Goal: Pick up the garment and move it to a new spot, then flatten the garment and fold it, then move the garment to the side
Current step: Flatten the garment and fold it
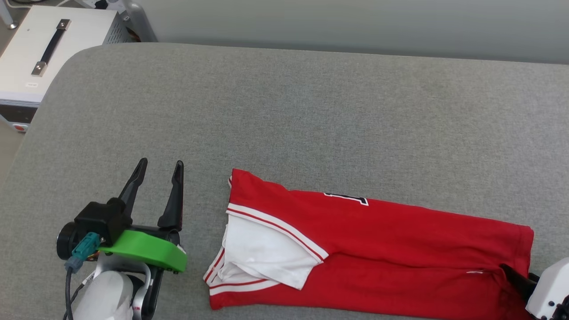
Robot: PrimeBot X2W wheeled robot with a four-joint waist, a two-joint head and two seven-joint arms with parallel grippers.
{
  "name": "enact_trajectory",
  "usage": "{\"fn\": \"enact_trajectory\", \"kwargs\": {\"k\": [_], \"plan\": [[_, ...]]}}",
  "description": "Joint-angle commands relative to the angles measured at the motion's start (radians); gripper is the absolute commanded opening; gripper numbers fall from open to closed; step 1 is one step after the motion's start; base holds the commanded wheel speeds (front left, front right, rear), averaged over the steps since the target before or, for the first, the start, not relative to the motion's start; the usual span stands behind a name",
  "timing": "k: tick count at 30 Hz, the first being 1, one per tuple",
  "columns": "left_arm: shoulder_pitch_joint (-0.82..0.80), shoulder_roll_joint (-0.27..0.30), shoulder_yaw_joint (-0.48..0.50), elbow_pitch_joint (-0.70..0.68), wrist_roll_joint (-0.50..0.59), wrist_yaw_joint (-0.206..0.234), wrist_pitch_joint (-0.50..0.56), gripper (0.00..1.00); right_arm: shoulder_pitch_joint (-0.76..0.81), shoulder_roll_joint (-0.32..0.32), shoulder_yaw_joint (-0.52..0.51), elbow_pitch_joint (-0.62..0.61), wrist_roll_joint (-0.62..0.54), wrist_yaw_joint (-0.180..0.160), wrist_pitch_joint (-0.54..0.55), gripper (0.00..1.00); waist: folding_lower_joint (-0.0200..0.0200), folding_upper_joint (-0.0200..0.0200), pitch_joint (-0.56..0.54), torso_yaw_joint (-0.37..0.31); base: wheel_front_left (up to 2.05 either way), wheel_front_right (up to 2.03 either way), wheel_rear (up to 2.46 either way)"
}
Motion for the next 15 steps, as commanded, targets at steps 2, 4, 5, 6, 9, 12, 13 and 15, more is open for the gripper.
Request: {"fn": "enact_trajectory", "kwargs": {"k": [2,4,5,6,9,12,13,15], "plan": [[0.012,-0.021,0.031,0.009,0.023,-0.024,-0.006,1.0,0.002,0.025,0.05,0.022,0.028,-0.001,0.012,1.0,0.0,0.0,0.008,0.001,0.0,0.0,0.0],[0.01,-0.035,0.053,0.015,0.037,-0.04,-0.006,1.0,0.001,0.024,0.069,0.024,0.042,-0.001,0.003,1.0,0.0,0.0,0.012,0.001,0.0,0.0,0.0],[0.01,-0.042,0.063,0.018,0.045,-0.048,-0.006,1.0,-0.001,0.025,0.078,0.028,0.047,-0.001,-0.001,1.0,0.0,0.0,0.013,0.0,0.0,0.0,0.0],[0.01,-0.047,0.07,0.021,0.051,-0.053,-0.006,1.0,-0.002,0.025,0.086,0.03,0.052,-0.001,-0.003,1.0,0.0,0.0,0.014,0.0,0.0,0.0,0.0],[0.01,-0.069,0.089,0.032,0.068,-0.069,-0.006,1.0,-0.006,0.025,0.113,0.039,0.065,-0.001,-0.014,1.0,0.0,0.0,0.015,-0.001,0.0,0.0,0.0],[0.009,-0.084,0.104,0.04,0.079,-0.081,-0.006,1.0,-0.009,0.02,0.128,0.048,0.076,-0.001,-0.025,0.4,0.0,0.0,0.014,-0.001,0.0,0.0,0.0],[0.008,-0.089,0.108,0.043,0.083,-0.085,-0.006,1.0,-0.011,0.018,0.133,0.051,0.08,-0.001,-0.031,0.08,0.0,0.0,0.013,-0.001,0.0,0.0,0.0],[0.008,-0.095,0.114,0.048,0.09,-0.091,-0.006,1.0,-0.013,0.013,0.142,0.056,0.086,-0.001,-0.045,0.0,0.0,0.0,0.011,0.0,0.0,0.0,0.0]]}}
